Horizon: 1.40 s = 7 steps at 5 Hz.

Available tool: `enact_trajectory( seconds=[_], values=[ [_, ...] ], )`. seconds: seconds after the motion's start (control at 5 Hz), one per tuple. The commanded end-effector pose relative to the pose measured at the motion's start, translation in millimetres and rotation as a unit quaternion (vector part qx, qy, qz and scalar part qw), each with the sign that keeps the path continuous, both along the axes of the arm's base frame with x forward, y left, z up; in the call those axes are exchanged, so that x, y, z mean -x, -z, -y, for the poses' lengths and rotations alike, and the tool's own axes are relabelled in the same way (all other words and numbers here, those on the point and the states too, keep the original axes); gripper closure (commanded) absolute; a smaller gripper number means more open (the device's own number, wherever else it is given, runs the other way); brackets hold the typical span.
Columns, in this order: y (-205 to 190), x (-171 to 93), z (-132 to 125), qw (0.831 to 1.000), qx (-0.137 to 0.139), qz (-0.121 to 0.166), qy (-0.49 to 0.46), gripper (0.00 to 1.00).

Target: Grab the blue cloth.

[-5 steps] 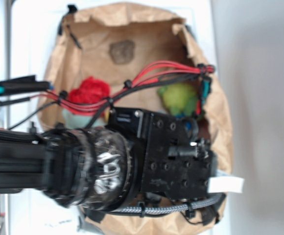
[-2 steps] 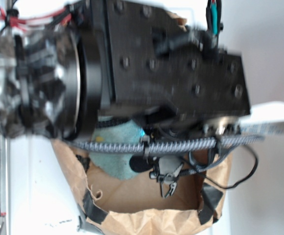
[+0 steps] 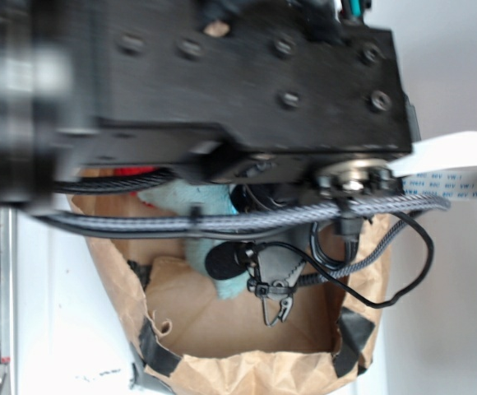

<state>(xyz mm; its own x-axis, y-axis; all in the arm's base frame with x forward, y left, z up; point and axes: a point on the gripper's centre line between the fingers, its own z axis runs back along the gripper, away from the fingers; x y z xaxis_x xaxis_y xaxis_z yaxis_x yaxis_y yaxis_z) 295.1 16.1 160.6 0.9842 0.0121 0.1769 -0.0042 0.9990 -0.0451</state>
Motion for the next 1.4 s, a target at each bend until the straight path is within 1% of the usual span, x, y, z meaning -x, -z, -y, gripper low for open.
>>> enact_trajectory(
  seconds=[0.0,0.2,0.4,0.6,1.2],
  values=[
    [-35,16,1,0.998,-0.02,0.054,-0.005,1.0],
    [-39,16,6,0.998,-0.033,0.051,-0.003,1.0],
    [-39,13,8,0.998,-0.042,0.04,0.0,1.0],
    [-39,11,9,0.998,-0.045,0.039,0.002,1.0],
    [-33,11,12,0.997,-0.051,0.05,0.001,1.0]
  ],
)
